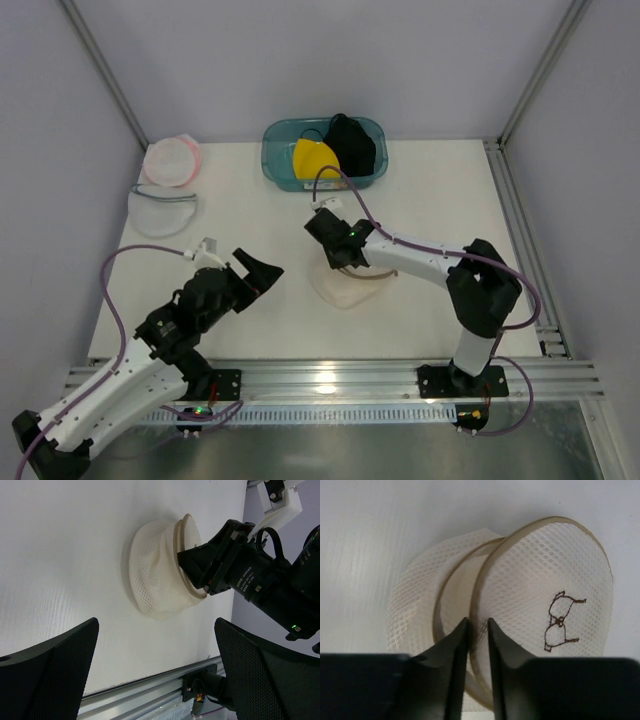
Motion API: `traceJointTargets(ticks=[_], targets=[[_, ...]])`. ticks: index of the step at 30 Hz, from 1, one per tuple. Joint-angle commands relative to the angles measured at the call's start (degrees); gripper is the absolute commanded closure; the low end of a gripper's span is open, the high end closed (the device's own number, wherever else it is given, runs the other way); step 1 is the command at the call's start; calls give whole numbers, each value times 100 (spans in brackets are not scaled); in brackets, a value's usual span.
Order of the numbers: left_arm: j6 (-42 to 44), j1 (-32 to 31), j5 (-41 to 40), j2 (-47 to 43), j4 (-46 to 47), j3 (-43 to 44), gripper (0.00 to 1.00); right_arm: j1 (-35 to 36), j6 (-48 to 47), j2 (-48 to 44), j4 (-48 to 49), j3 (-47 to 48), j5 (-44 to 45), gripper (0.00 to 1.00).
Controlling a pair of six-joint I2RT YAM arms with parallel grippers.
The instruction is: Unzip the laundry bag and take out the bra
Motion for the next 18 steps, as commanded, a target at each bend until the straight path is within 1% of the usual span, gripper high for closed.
traceJointTargets(ticks=[1,5,9,10,12,13,14,15,16,17,18], targets=[[72,27,-195,-107,-76,-40,0,1,213,-118,-222,121,544,81],[89,27,-81,-55,99,-101,1,45,213,-583,-162,-72,729,89],[203,27,454,252,793,-120,1,80,178,-1321,40,-466,669,91],[308,27,603,375,1142,-67,1,80,169,-1662,180,-572,590,91],[536,27,806,840,1356,186,1,72,143,-2015,312,-852,388,91],[633,27,842,1033,1496,293,1,72,151,-2191,444,-950,135,91],[721,27,868,1444,1541,407,1,72,125,-2532,497,-1038,1,91],[879,27,886,1657,1576,652,1,80,108,-2701,541,-1204,-139,91],[941,27,947,1885,1637,767,1,72,99,-2851,646,-1284,-480,91],[1003,18,1078,2305,1786,881,0,72,81,-3131,699,-1433,-631,91],[1056,27,1140,2518,1866,996,1,72,81,-3264,726,-1487,-737,91]])
